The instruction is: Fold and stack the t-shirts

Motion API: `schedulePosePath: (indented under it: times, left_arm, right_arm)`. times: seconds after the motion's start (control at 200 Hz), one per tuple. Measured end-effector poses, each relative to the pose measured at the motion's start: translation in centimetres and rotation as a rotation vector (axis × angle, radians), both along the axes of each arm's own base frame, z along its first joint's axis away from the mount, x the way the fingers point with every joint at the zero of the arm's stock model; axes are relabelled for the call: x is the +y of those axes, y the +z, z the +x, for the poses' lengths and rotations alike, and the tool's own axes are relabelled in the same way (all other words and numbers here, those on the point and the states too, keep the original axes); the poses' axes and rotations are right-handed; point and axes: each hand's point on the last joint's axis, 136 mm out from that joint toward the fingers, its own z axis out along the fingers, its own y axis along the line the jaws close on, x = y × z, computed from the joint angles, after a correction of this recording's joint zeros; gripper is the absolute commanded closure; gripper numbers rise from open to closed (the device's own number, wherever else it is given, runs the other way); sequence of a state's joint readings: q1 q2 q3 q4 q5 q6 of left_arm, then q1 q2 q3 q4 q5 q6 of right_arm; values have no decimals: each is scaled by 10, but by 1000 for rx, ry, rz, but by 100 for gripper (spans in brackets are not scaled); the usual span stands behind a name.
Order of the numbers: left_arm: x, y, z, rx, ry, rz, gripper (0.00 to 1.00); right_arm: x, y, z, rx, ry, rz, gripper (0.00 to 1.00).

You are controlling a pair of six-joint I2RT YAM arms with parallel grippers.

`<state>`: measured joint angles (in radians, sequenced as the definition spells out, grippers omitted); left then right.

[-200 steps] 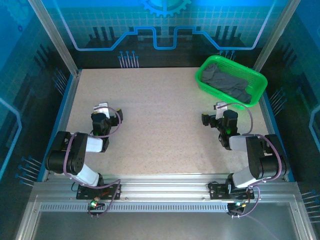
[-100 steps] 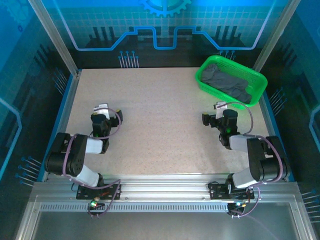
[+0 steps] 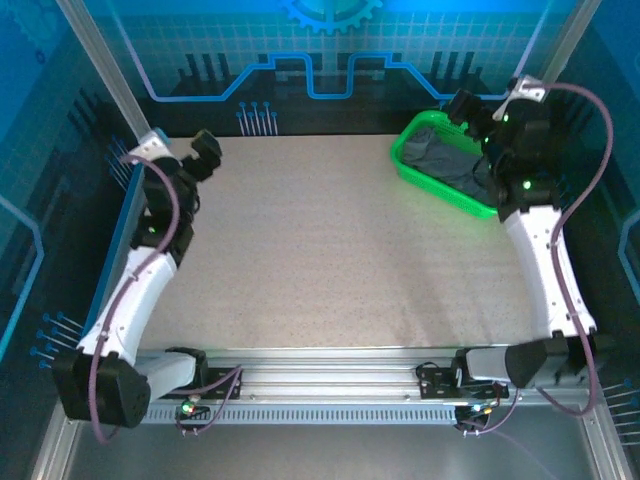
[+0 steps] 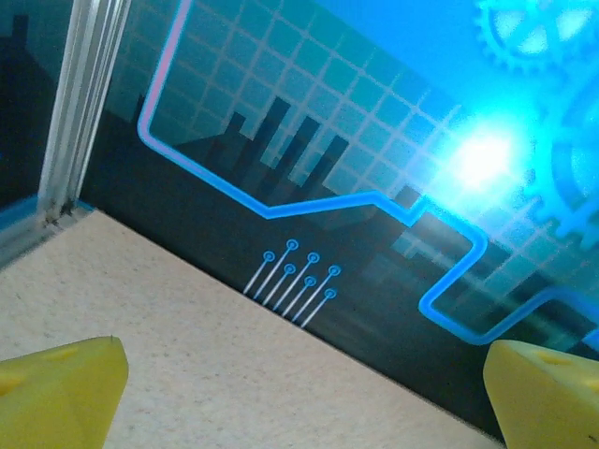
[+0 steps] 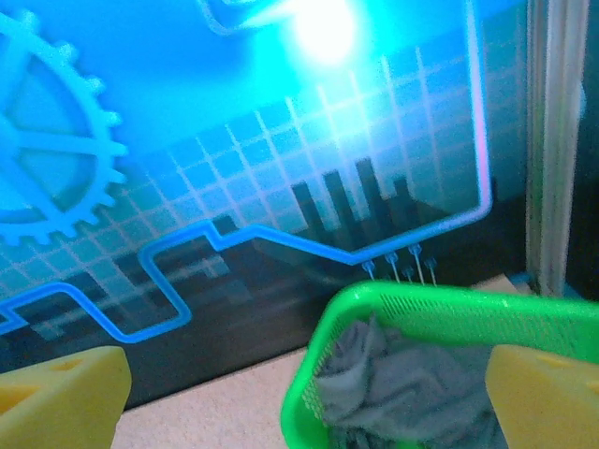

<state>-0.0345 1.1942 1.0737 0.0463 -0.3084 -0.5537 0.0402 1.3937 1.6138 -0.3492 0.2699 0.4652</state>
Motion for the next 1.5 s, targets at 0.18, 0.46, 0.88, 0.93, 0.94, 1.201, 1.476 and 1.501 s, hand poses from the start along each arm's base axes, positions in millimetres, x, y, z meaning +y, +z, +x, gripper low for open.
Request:
schedulePosePath:
  times: [0.18,0.46,0.88,0.93,0.94,1.201,1.476,1.501]
  left_arm:
    - [-60,-53,45,267,-201,-144,1]
    - [-178,-65,28,400,-572,-204,2]
    - [-221,-54,2,402,-730,-247,10]
    - [-220,-51,-1,396,-730,-250,11]
    - [-220,-50,-1,395,-730,-250,11]
    - [-218,-38,-8,366,-733,-257,20]
    - [-217,-49,-9,391,-725,-268,23]
    - [-217,-49,-9,392,-725,-268,23]
  right_arm:
    - [-7,-88,62,314,-19,82,3]
    - [-21,-252,122,722,-39,182,5]
    - [-21,-375,168,864,-64,358,23]
    - [-22,-386,168,877,-73,375,33]
    - [-22,-386,168,877,-74,378,36]
    - [-25,-372,185,790,-48,419,100]
    - [-5,-236,171,560,-28,290,100]
    - [0,-211,167,516,-21,276,100]
